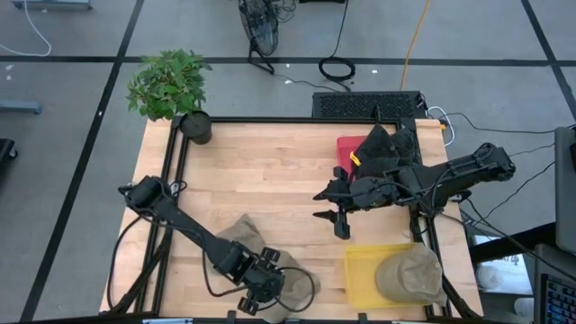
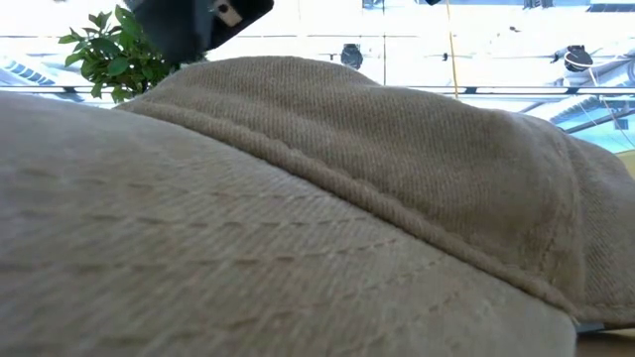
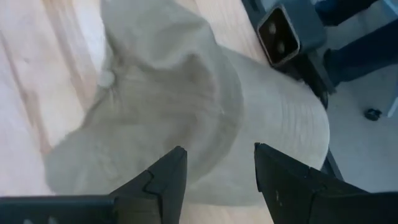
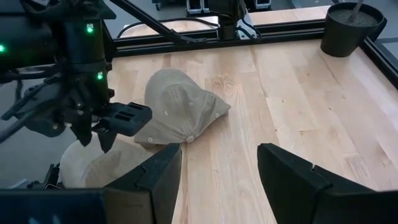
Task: Pick & Place hat
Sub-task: Put the bottom brown cap into the yellow bin
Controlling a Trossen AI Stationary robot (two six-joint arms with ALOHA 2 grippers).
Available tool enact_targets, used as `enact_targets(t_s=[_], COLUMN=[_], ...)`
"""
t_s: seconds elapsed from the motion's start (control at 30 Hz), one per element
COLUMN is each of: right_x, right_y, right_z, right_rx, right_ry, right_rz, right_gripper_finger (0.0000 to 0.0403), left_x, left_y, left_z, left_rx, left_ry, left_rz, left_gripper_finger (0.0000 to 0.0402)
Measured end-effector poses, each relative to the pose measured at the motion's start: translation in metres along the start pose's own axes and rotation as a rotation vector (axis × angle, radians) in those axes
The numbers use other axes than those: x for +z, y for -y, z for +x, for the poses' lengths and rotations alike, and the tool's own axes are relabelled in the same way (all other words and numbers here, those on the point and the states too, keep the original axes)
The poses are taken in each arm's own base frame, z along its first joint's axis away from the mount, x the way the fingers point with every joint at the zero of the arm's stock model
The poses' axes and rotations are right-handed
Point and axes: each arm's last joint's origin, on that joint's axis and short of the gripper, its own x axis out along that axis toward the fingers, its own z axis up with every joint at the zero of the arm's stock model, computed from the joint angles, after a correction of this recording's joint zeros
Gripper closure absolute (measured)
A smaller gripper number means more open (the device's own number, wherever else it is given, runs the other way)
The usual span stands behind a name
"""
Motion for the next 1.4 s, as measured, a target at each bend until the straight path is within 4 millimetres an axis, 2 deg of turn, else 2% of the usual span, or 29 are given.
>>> enact_targets(t_s=[0.3,0.6,0.87,0.97,1.17,1.4], right_x=[0.0,0.001,0.001,0.001,0.001,0.001], right_y=[0.0,0.0,0.0,0.0,0.0,0.001], right_z=[0.0,0.0,0.0,0.0,0.0,0.0], right_rx=[0.0,0.002,0.002,0.002,0.002,0.0], right_ry=[0.001,0.006,0.006,0.006,0.006,0.006], right_rz=[0.016,0.021,0.029,0.029,0.029,0.031], right_gripper_finger=[0.0206,0.0206,0.0206,0.0206,0.0206,0.0206], left_x=[0.001,-0.003,-0.002,-0.004,-0.005,-0.008], left_y=[-0.002,0.001,-0.006,-0.007,-0.007,-0.007], left_z=[0.002,0.029,0.029,0.029,0.029,0.028], left_rx=[-0.005,-0.043,-0.04,-0.038,-0.081,-0.115], left_ry=[0.002,-0.027,-0.034,-0.058,-0.073,-0.113], left_rz=[0.02,0.027,0.011,0.008,0.005,0.018], left_gripper_finger=[0.0213,0.0213,0.0216,0.0237,0.0312,0.0378])
